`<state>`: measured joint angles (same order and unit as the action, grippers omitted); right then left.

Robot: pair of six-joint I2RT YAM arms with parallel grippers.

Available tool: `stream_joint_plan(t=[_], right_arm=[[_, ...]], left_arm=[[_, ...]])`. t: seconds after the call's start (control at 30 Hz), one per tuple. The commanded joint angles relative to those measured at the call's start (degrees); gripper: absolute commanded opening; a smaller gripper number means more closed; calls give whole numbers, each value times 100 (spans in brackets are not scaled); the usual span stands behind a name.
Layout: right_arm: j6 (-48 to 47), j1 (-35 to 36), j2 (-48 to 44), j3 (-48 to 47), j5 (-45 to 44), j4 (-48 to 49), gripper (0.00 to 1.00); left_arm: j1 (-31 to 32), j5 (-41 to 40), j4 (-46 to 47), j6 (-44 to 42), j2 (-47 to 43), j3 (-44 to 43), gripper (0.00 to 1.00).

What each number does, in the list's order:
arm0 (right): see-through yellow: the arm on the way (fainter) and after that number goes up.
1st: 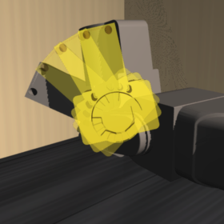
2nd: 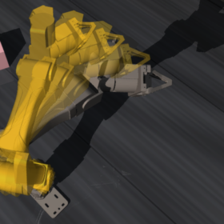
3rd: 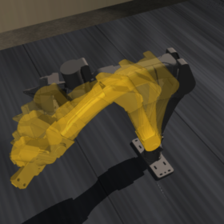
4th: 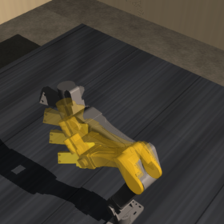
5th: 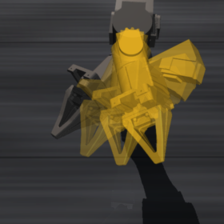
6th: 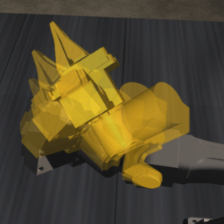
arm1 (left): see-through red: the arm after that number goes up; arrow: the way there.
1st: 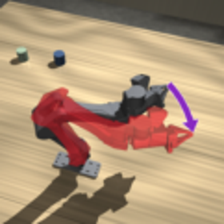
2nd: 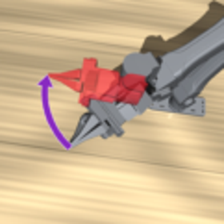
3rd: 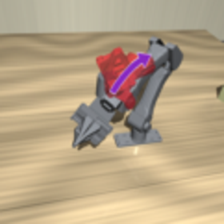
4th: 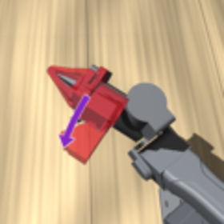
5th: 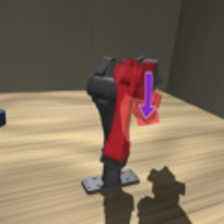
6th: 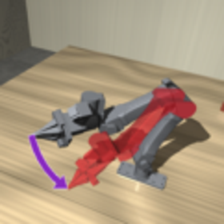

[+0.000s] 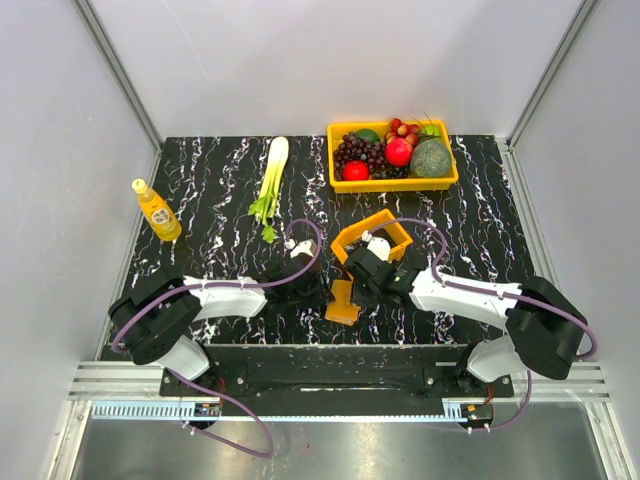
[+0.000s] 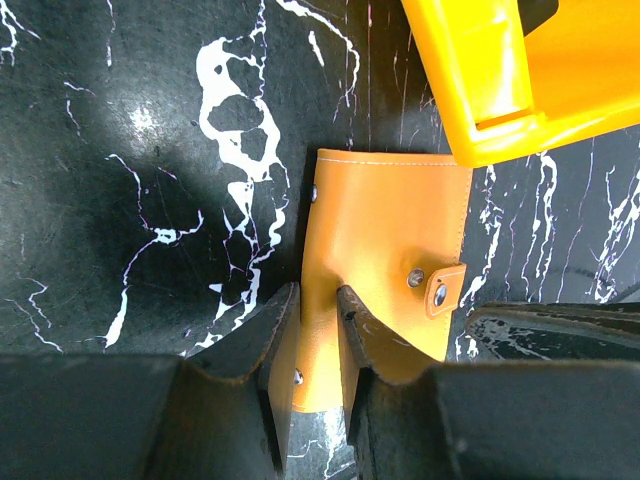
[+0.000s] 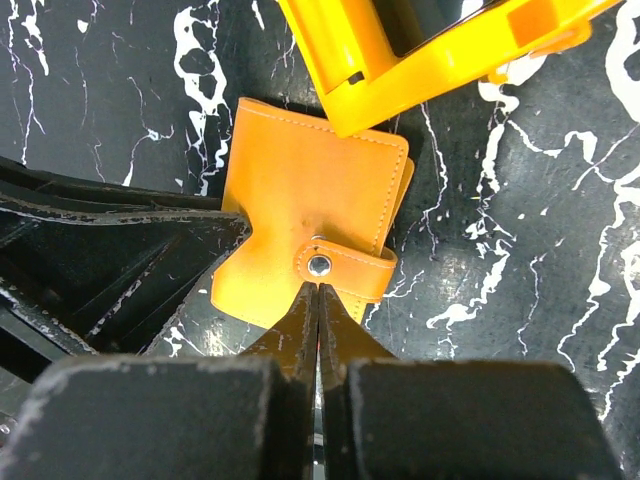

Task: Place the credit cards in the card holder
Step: Close the card holder at the center of the board.

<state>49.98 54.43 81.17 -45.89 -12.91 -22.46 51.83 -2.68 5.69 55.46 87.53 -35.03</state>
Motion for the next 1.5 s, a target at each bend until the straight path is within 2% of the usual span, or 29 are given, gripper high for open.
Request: stream_joint_plan(t=[0.0,0.17,0.33,0.63,0.83,0.9,1.1,1.47], right_arm=[[117,94,101,-25,104,224,0],[144,94,408,-96,-19,294,0],[-14,76,725,45,-282,856,0],[100,15,1085,220,-37,1007,0],[22,-108,612,309,60,866,0],[-58,-371,663,265,419,875,0],[-348,-416,1471,-130,403,392,0],[-1041,-434,2622,-938,798,-478,0]], left_arm=[[29,-31,-165,-71,72,-48,25],[29,-22,-148,-53,72,-40,25],[29,30,-86,-71,36,22,25],[46,74,-25,-97,72,75,25],[46,83,-16,-88,89,92,24],[37,101,28,-114,89,101,24],[64,92,72,-316,-253,84,28],[81,206,178,-229,10,180,27]])
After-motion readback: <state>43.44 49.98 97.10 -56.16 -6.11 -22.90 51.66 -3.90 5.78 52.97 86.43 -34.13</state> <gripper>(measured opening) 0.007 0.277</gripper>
